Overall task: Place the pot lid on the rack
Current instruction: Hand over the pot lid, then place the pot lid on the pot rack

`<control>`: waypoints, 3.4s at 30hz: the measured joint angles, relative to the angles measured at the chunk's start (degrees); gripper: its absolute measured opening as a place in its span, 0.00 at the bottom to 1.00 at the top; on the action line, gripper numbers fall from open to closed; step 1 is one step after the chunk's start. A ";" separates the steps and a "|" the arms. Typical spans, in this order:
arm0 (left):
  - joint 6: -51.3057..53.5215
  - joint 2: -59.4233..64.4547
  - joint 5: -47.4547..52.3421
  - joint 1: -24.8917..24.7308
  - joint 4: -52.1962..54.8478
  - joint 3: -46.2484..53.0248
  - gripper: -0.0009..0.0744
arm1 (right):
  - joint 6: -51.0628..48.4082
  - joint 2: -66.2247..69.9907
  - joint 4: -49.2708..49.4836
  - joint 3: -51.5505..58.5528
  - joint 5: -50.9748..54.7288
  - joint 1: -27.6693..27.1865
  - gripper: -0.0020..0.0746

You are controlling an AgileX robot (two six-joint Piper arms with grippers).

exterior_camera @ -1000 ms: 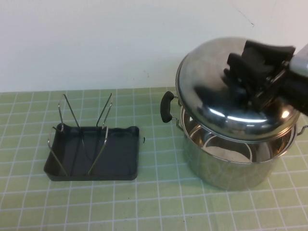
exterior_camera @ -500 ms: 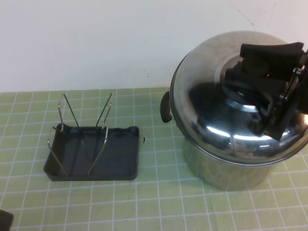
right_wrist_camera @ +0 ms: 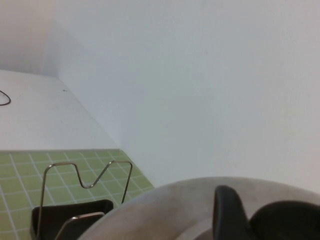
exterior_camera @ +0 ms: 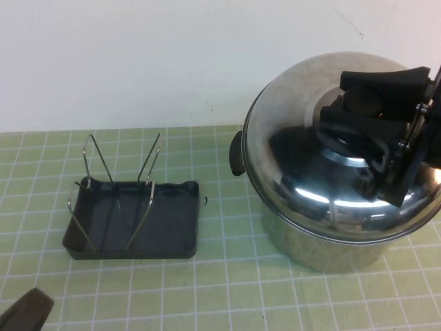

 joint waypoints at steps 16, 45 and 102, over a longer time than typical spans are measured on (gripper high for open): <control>51.06 49.51 32.40 0.00 -25.64 -24.70 0.64 | 0.52 0.00 0.71 0.00 -5.30 0.00 0.46; 52.83 80.61 35.74 -18.90 -26.79 -58.41 0.26 | -0.24 0.00 8.41 0.00 -9.58 -0.10 0.47; 41.61 77.54 20.55 -7.49 21.77 -56.40 0.12 | -0.32 -2.46 6.69 0.00 -1.23 0.01 0.64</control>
